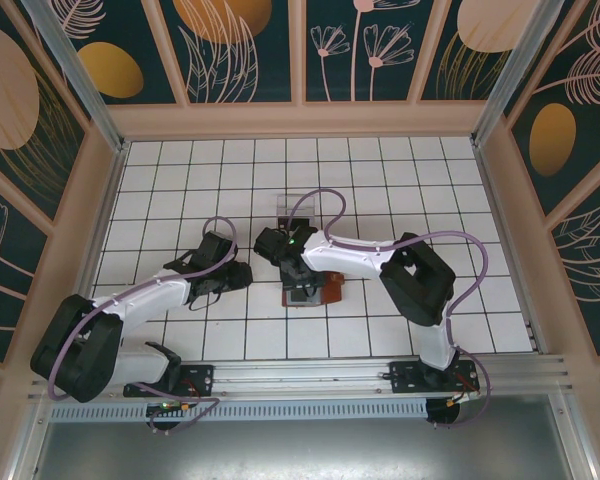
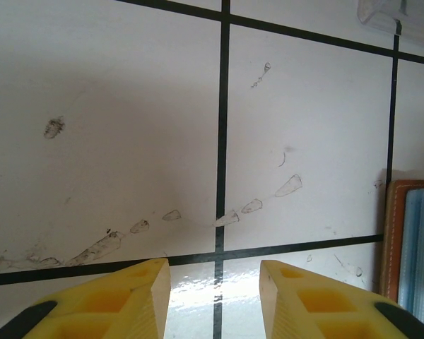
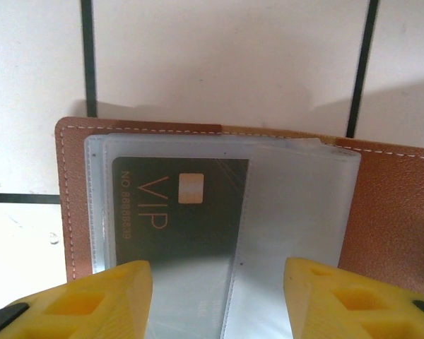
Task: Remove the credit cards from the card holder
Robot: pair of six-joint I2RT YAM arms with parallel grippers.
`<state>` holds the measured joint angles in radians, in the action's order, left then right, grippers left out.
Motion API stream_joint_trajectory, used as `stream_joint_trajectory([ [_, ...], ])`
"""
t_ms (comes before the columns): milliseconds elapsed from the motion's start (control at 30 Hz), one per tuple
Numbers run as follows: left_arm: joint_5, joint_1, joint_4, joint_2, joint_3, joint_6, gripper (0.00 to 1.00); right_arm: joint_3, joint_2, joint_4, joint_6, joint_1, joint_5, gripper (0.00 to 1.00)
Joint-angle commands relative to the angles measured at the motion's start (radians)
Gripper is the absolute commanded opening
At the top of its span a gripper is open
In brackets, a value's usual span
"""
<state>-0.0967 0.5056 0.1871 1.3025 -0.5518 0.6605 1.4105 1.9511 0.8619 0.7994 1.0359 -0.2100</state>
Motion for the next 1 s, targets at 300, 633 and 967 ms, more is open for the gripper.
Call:
stream_joint_trajectory([
  [300, -0.011, -0.006, 0.011, 0.013, -0.024, -0.019, 0.39, 0.036, -0.037, 0.135, 0.035, 0.011, -0.129, 0.57],
  [633, -0.028, -0.007, 0.014, 0.028, -0.028, -0.023, 0.4, -0.04, -0.083, 0.142, 0.047, -0.006, -0.149, 0.58],
  [967, -0.032, -0.006, 0.027, 0.037, -0.048, -0.03, 0.4, -0.172, -0.164, 0.07, 0.05, -0.045, -0.13, 0.55],
])
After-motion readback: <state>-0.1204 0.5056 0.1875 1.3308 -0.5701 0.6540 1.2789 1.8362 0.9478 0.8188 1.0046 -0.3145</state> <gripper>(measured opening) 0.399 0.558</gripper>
